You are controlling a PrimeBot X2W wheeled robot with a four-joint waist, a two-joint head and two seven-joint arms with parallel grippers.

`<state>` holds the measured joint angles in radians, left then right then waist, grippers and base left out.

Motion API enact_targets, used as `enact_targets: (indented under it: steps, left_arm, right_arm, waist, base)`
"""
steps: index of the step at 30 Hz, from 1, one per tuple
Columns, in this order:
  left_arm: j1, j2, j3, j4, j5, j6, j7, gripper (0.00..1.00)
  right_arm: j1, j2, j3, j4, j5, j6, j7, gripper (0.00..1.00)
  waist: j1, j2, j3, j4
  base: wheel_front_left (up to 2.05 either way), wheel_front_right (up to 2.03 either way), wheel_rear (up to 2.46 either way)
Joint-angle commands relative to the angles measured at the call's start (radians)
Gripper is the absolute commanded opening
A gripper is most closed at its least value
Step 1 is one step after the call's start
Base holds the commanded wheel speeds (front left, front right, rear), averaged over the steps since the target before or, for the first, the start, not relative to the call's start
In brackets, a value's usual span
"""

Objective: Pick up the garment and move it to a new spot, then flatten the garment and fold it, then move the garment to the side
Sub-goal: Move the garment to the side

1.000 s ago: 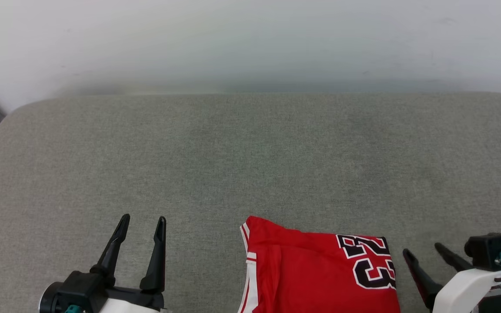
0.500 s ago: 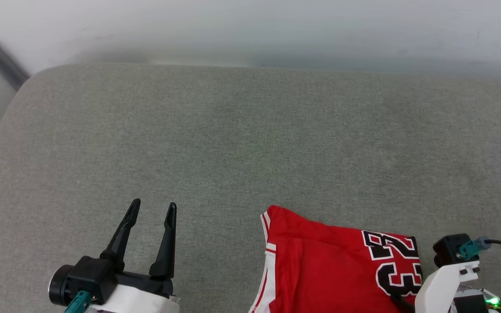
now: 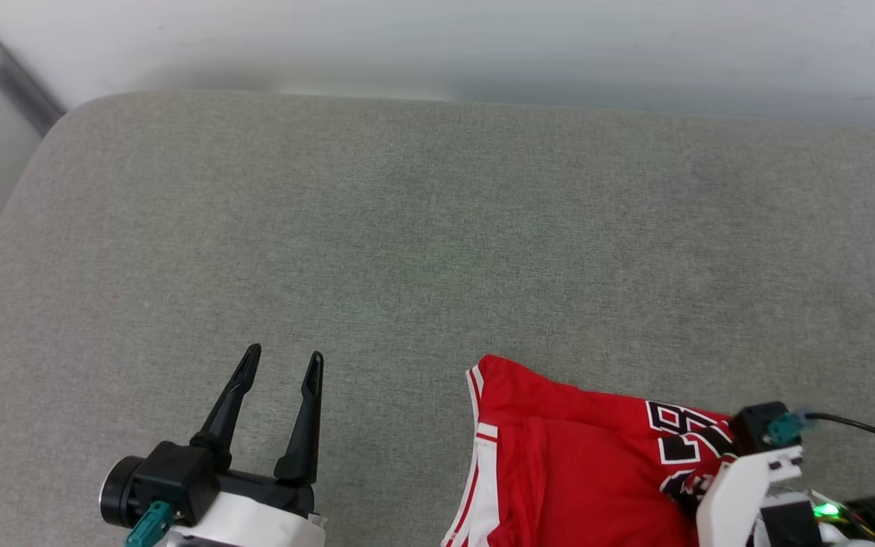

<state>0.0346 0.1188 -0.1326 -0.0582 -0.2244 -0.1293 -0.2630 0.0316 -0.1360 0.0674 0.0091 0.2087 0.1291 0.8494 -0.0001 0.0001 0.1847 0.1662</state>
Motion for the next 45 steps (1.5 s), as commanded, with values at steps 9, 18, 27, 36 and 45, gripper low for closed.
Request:
enact_targets:
  steps: [9, 18, 27, 36, 45]
  left_arm:
    - [-0.008, 0.011, -0.022, 0.004, -0.005, -0.002, -0.002, 1.0]
    - [-0.062, 0.016, -0.128, 0.005, 0.0, -0.002, -0.002, 1.0]
    - [-0.188, 0.063, -0.234, 0.007, 0.004, -0.001, -0.002, 1.0]
    - [-0.302, 0.139, -0.32, -0.018, 0.007, -0.002, -0.002, 1.0]
    - [-0.352, 0.182, -0.33, -0.07, 0.011, -0.002, -0.002, 1.0]
  right_arm:
    - [-0.081, -0.126, 0.11, -0.008, -0.138, 0.001, -0.051, 0.0]
    - [-0.282, -0.433, 0.336, -0.117, -0.179, 0.001, 0.015, 0.0]
    - [-0.458, -0.644, 0.342, -0.091, -0.14, 0.001, -0.018, 0.0]
    - [-0.508, -0.629, 0.138, 0.126, -0.213, 0.001, -0.246, 0.0]
    - [-0.572, -0.567, -0.108, 0.384, -0.299, 0.001, -0.47, 0.0]
  waist:
    - [0.0001, -0.0001, -0.032, -0.077]
    - [0.0001, -0.0001, 0.05, -0.275]
    - [0.0001, -0.0001, 0.216, -0.459]
    - [0.0001, -0.0001, 0.353, -0.508]
    - [0.0001, -0.0001, 0.433, -0.455]
  base:
    - [0.0, 0.0, 0.0]
    - [0.0, 0.0, 0.0]
    - [0.0, 0.0, 0.0]
    - [0.0, 0.0, 0.0]
    - [0.0, 0.0, 0.0]
